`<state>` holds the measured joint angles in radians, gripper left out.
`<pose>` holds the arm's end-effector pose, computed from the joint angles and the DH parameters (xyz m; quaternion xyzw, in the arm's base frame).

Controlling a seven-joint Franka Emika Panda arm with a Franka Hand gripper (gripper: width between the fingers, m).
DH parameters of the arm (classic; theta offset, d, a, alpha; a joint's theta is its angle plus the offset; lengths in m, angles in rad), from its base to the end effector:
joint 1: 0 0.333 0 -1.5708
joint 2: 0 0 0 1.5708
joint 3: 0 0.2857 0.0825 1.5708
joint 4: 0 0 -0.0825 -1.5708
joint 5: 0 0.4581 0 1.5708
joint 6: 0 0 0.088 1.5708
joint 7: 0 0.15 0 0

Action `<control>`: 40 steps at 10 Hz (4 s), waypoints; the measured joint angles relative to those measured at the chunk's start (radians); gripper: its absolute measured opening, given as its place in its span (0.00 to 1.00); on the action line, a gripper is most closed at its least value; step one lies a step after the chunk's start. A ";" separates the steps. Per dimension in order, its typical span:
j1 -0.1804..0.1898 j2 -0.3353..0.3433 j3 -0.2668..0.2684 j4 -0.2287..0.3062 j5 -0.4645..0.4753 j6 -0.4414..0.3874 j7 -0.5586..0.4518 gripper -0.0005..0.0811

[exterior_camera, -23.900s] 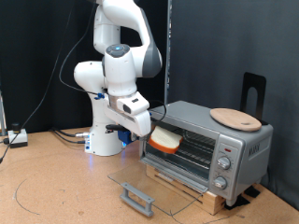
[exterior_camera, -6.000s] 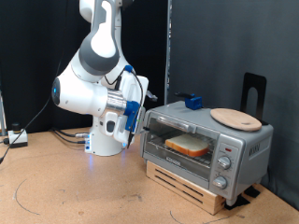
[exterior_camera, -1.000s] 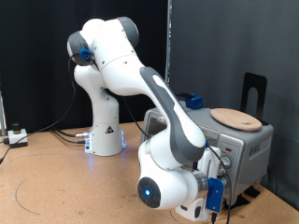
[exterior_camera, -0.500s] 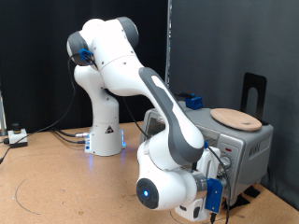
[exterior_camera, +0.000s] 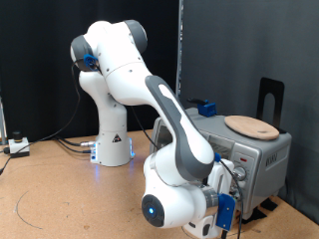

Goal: Make a piece of toast with the oven

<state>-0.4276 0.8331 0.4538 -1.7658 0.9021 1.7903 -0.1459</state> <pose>0.6049 0.1356 0.0532 -0.7691 0.1737 0.3016 0.5361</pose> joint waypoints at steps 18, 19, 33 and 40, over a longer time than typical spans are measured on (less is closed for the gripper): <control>-0.001 0.001 -0.007 0.008 -0.001 -0.005 0.000 0.50; -0.001 0.001 -0.006 0.008 -0.001 -0.005 0.000 0.25; -0.038 -0.082 0.031 -0.131 0.130 0.155 -0.516 0.12; -0.043 -0.098 0.031 -0.165 0.190 0.183 -0.652 0.12</control>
<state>-0.4702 0.7349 0.4848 -1.9307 1.0917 1.9736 -0.7975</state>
